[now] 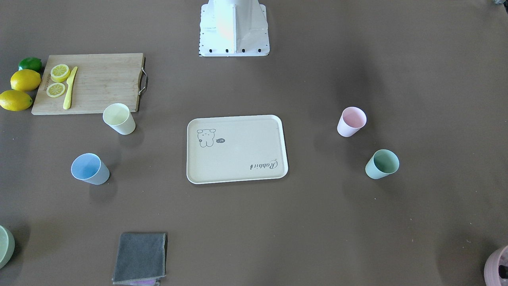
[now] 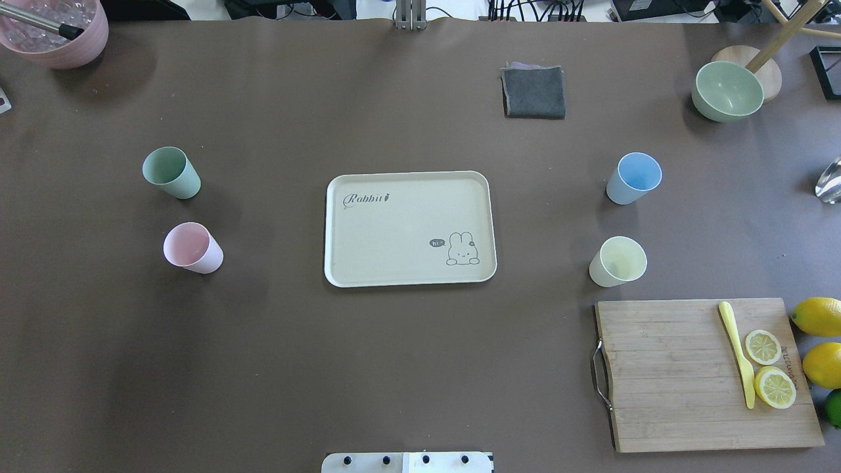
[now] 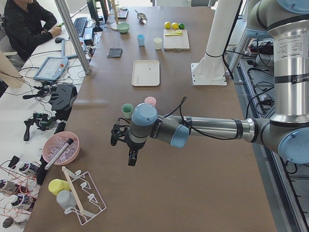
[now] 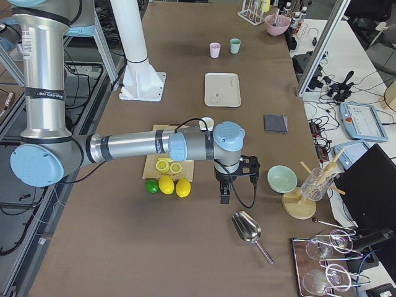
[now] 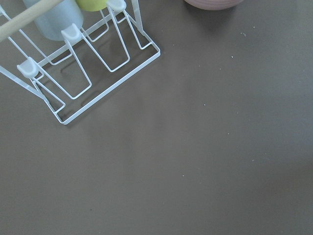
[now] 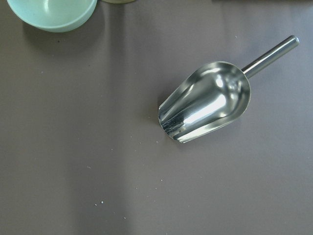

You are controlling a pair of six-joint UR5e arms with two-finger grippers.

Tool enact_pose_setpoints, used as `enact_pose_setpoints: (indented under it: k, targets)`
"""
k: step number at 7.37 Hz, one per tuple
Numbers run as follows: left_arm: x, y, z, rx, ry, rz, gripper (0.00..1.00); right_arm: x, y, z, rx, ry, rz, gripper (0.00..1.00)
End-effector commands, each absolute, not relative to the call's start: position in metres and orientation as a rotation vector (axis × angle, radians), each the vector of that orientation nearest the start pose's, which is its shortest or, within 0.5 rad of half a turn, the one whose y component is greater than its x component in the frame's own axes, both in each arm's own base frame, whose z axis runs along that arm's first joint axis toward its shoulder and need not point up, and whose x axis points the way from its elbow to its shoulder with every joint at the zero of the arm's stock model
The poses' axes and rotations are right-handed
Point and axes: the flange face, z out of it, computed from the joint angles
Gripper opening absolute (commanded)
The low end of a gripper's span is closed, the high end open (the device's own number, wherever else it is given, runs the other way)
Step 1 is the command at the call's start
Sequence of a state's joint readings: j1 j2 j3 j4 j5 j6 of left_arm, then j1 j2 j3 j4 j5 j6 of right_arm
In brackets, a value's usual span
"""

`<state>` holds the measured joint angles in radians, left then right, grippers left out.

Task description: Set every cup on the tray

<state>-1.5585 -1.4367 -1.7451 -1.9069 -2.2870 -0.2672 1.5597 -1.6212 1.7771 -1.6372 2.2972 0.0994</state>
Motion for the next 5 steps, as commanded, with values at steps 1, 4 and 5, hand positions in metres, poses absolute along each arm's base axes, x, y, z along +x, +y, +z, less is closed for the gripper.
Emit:
enact_pose_setpoints:
  k: [1,4,5]
  targets:
    - [-0.0609,-0.4564,0.5977,0.260,0.760,-0.102,0.98,0.0617,-0.4632,0.6003,0.020,-0.735,0.054,1.00]
    - [-0.0595,-0.4552,0.5971,0.253,0.780,-0.103,0.98,0.0586,-0.4600,0.6034,0.007,-0.786,0.053,1.00]
    - [-0.0595,-0.4552,0.5979,0.251,0.780,-0.105,0.98,0.0586,-0.4573,0.6053,0.002,-0.788,0.055,1.00]
